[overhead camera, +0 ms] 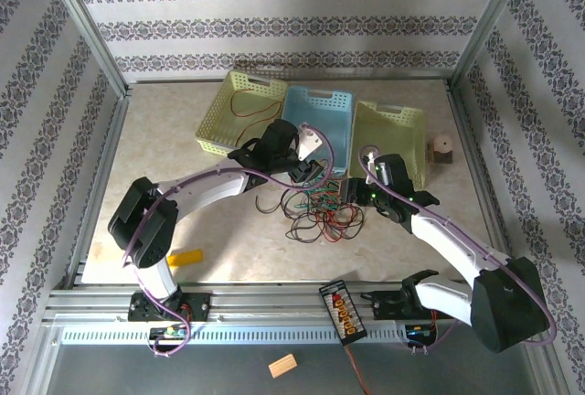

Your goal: Untangle the cables

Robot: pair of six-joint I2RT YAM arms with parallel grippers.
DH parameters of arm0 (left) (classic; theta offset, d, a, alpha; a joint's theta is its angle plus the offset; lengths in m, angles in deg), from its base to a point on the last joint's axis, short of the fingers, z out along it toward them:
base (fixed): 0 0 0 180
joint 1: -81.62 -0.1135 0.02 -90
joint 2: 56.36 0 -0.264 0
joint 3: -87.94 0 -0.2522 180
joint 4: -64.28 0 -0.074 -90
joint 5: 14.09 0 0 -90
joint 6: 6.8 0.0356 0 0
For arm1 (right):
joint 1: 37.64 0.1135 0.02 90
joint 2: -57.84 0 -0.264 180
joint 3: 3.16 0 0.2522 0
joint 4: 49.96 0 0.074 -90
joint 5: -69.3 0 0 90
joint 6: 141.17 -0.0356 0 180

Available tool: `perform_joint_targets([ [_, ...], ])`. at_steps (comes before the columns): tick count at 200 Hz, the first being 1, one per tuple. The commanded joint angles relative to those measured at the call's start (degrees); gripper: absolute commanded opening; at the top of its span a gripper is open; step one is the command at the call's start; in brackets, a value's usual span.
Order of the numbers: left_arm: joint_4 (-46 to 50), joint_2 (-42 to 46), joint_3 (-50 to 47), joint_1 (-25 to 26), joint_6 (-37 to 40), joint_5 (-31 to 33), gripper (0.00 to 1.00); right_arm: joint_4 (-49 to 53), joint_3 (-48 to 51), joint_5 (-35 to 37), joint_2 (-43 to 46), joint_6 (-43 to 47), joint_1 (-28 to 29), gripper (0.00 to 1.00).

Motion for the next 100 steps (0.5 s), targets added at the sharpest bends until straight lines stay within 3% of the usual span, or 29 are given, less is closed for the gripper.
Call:
perform_joint_targets([
  [1, 1.4, -2.6, 2.9, -0.4, -1.5, -3.8, 0.62, 0.4, 0.1, -0.6, 0.1, 0.4, -0.3, 0.55],
  [50, 3.3, -6.6, 6.3, -0.4, -1.1, -2.6, 0.47, 0.5, 0.2, -0.7, 0.4, 0.8, 0.2, 0.55],
  [100, 2.7, -7.5, 5.8, -0.7, -2.5, -1.0, 0.05, 1.6, -2.7, -3.1, -7.9, 4.1, 6.8, 0.62],
])
